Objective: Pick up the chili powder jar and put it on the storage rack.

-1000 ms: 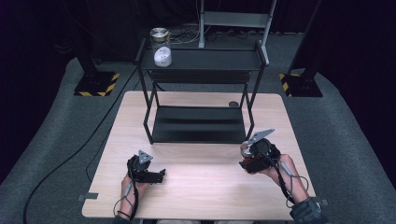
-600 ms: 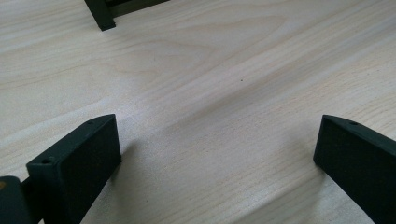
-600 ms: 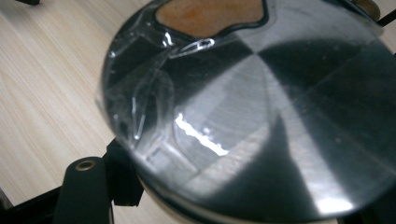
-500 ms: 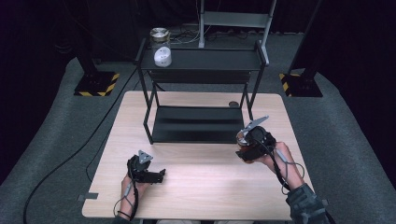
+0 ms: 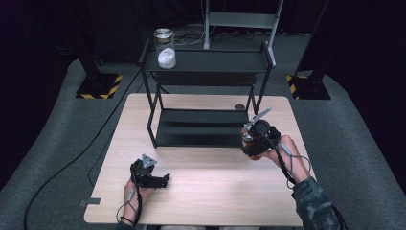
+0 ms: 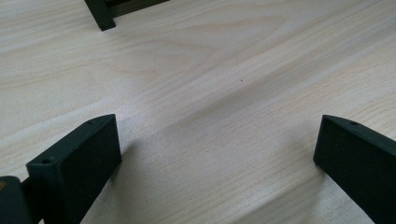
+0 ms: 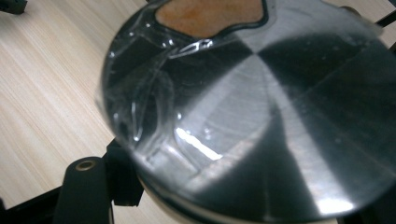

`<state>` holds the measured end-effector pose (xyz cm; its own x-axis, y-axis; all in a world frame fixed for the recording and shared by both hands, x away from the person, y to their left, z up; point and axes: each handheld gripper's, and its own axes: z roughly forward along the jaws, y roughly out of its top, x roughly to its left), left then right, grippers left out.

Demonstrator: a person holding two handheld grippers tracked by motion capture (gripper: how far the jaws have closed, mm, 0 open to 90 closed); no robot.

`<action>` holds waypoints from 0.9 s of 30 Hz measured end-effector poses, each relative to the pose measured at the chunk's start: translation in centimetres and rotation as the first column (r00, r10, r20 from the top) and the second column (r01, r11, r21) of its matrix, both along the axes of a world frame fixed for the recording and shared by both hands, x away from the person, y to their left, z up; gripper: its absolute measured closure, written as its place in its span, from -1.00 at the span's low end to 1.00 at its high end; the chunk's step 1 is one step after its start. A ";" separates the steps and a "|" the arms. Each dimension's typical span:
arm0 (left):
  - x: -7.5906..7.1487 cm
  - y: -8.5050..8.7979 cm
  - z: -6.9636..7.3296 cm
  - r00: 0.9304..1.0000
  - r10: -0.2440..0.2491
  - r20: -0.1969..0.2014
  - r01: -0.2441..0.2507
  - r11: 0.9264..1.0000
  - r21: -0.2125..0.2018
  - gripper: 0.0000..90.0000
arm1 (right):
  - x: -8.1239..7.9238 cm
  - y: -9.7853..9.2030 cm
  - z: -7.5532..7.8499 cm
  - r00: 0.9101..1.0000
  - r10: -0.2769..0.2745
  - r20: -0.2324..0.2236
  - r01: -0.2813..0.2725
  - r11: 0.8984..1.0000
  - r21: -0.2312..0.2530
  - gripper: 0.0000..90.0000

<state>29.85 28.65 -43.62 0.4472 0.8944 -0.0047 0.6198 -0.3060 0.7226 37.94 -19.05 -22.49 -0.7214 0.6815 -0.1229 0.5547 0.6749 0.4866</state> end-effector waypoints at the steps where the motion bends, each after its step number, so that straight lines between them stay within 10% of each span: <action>1: 0.0 0.0 0.0 1.000 0.000 0.000 0.000 1.000 0.000 -1.00 | 0.2 0.1 0.2 1.000 0.002 -0.002 -0.002 1.000 -0.004 -0.32; 27: 0.0 0.0 0.0 1.000 0.000 0.000 0.000 1.000 0.000 -1.00 | 3.6 3.0 4.2 1.000 0.015 -0.026 -0.017 0.998 -0.065 -0.32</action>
<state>29.86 28.66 -43.62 0.4473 0.8943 -0.0051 0.6199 -0.3059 0.7226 41.57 -16.02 -18.25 -0.7356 0.6610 -0.1480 0.5551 0.7135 0.4275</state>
